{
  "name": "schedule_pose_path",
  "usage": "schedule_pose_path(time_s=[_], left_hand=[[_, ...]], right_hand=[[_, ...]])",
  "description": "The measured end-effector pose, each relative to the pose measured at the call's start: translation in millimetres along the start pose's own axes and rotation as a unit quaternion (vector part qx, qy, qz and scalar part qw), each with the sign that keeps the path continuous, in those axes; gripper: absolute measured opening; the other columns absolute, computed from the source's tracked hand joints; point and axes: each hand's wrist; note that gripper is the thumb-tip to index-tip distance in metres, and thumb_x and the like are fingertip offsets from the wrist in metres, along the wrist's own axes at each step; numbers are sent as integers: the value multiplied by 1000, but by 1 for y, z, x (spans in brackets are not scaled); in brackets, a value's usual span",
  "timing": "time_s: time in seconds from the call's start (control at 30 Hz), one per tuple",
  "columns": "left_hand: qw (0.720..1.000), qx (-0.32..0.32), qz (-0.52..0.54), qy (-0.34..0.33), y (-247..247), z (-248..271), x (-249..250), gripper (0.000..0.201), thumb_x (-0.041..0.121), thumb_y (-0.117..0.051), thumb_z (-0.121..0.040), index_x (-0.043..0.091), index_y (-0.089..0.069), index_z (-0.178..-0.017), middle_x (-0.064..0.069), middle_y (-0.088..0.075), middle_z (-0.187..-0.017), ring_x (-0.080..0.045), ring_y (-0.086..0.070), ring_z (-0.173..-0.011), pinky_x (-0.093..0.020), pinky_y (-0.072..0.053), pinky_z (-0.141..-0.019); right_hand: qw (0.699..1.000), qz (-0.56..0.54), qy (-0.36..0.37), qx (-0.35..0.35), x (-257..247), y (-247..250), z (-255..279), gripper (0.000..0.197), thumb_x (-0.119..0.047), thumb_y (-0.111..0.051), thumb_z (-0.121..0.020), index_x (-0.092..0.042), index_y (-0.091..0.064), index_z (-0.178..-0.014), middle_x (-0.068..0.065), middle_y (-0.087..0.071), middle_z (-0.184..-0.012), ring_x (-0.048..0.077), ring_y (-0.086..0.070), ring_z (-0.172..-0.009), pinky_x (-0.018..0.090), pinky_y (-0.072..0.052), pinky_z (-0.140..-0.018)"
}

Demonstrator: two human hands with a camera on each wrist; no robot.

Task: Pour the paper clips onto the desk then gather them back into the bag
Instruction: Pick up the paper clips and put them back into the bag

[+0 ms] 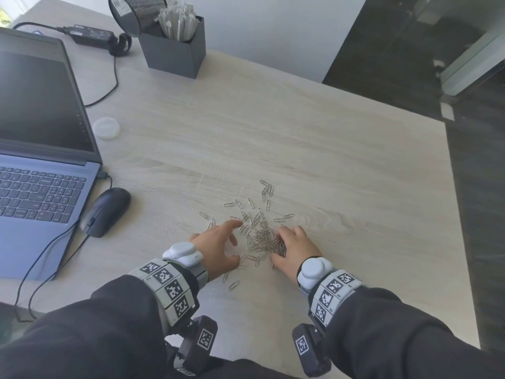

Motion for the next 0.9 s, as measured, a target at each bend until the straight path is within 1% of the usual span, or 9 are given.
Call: schedule_pose_path(time_s=[0.1, 0.23, 0.37, 0.43, 0.53, 0.63, 0.73, 0.77, 0.9], left_hand=[[1000, 1, -7, 13, -5, -2, -2, 72, 42, -64, -74, 39, -32, -139, 21, -60, -105, -10, -62, -94, -36, -41, -101], [999, -6, -20, 42, -11, -7, -7, 65, 53, -57, -65, 42, -35, -125, 20, -62, -105, -15, -63, -95, -38, -44, -98], [998, -11, -33, 51, -12, -10, -6, 66, 55, -57, -66, 43, -36, -127, 17, -61, -110, -15, -61, -101, -37, -38, -101], [998, -11, -40, 46, -12, -10, -3, 65, 52, -59, -70, 41, -38, -130, 17, -61, -111, -13, -60, -102, -36, -35, -103], [998, -21, -39, 42, -13, -10, -1, 65, 55, -57, -67, 44, -39, -129, 17, -61, -113, -14, -59, -104, -36, -35, -103], [998, -31, -33, 40, -16, -11, 0, 65, 58, -53, -64, 49, -39, -126, 20, -61, -110, -16, -59, -107, -38, -38, -101], [999, -37, -29, 26, -17, -11, 6, 66, 59, -53, -64, 49, -38, -127, 21, -61, -111, -15, -60, -106, -37, -38, -102], [999, -38, -28, 18, -17, -11, 8, 66, 58, -54, -65, 48, -38, -128, 20, -62, -111, -14, -60, -106, -36, -37, -102], [999, -32, -15, -12, -17, -7, 16, 68, 54, -56, -66, 45, -40, -131, 20, -62, -110, -8, -60, -105, -34, -36, -102]], right_hand=[[1000, -9, 6, 12, 1, 1, -2, 26, -30, -61, -86, -22, -54, -110, -1, -50, -112, 23, -57, -86, 33, -49, -73], [1000, -16, 4, 13, 4, 3, -7, 13, -20, -59, -84, -22, -54, -96, -3, -50, -95, 20, -49, -78, 29, -38, -66], [997, -67, -18, 17, 9, 5, -7, 14, -13, -58, -79, -26, -54, -80, -6, -56, -85, 16, -50, -73, 26, -33, -61], [995, -94, -36, 19, 11, 7, -6, 13, -13, -60, -78, -26, -58, -77, -11, -56, -76, 11, -49, -65, 21, -34, -56], [989, -132, -59, 18, 15, 12, -2, 11, -15, -63, -77, -26, -62, -74, -13, -58, -68, 11, -56, -60, 17, -40, -54], [980, -180, -79, 21, 16, 16, 2, 12, -17, -63, -76, -29, -63, -72, -10, -64, -67, 11, -58, -51, 23, -49, -54], [970, -231, -70, 34, 8, 18, 5, 12, -19, -63, -74, -30, -63, -70, -9, -61, -57, 13, -55, -47, 36, -56, -55], [968, -240, -60, 38, 5, 18, 6, 13, -19, -63, -74, -31, -62, -70, -11, -60, -54, 13, -54, -47, 36, -56, -56], [963, -266, -9, 34, -17, 19, 9, 12, -19, -63, -77, -30, -62, -72, -14, -56, -50, 10, -50, -44, 29, -48, -49]])
Point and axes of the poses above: each hand's wrist, its own z-axis away from the middle knuckle, its own y-axis out of the back of the hand, x = y × z
